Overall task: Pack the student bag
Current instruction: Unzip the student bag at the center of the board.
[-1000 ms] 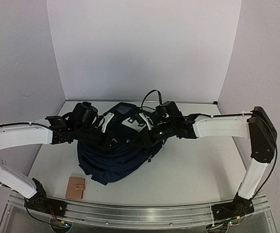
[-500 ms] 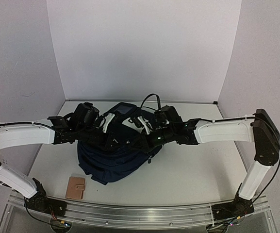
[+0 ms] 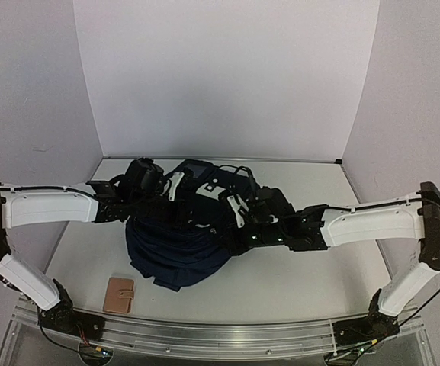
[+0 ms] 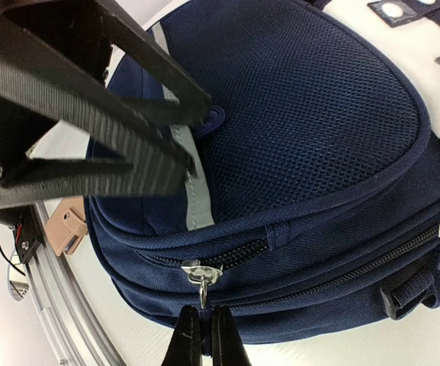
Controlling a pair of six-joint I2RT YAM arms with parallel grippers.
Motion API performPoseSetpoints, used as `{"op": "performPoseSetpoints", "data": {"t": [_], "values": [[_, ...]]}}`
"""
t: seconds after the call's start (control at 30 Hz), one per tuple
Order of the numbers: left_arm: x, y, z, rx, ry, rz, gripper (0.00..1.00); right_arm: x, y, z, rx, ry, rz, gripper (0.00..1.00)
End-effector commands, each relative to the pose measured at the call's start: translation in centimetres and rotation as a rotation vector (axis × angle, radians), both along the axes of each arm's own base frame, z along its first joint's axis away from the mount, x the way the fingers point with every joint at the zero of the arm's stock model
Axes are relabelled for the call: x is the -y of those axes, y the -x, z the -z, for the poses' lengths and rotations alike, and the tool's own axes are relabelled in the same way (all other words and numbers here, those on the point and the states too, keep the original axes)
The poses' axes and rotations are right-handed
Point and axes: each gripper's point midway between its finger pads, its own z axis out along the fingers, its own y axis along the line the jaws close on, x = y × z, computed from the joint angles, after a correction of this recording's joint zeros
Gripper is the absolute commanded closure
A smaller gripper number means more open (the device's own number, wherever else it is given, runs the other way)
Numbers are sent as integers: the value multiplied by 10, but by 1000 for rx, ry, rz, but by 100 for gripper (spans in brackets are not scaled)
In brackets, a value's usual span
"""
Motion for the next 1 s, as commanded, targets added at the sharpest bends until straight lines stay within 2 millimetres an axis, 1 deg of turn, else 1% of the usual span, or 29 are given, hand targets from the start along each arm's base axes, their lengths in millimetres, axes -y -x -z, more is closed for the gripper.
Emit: {"op": "performPoseSetpoints", "data": {"t": [0.0,0.07,0.1,0.17,0.23,0.3,0.4,0.47,0.53,0.6,0.63,0.77,0.87,0.9,0.93,0.97], "values": [[-48,-24,-43,114,-14,-174,41,13,-15,-34,57,-69,127,100],[-79,-35,-36,90,-53,-261,37,13,-15,-32,55,-64,131,100],[-96,-44,-33,71,-65,-313,35,13,-15,-32,54,-63,132,100],[-126,-56,-19,-2,-87,-397,32,12,-15,-31,51,-61,131,100],[-143,-63,-4,-84,-99,-447,30,12,-16,-30,47,-55,133,100],[-150,-66,12,-162,-103,-468,28,12,-16,-29,47,-51,134,100],[-149,-67,29,-224,-116,-477,25,13,-16,-30,48,-43,133,100],[-151,-68,38,-247,-137,-493,24,14,-15,-30,49,-37,130,100],[-149,-69,42,-260,-130,-490,25,15,-15,-30,49,-30,130,100],[-143,-69,43,-271,-102,-474,32,15,-15,-30,48,-22,130,100],[-139,-68,44,-283,-86,-461,39,16,-15,-29,44,-14,130,100],[-123,-64,50,-337,-7,-409,73,17,-12,-23,26,24,121,100],[-112,-61,53,-378,69,-382,92,16,-5,-19,11,44,105,100],[-110,-61,53,-385,80,-385,97,16,-2,-17,7,55,100,100],[-111,-62,53,-387,86,-393,100,15,2,-15,4,71,94,100],[-112,-63,52,-384,91,-407,100,14,5,-12,5,95,95,100]]}}
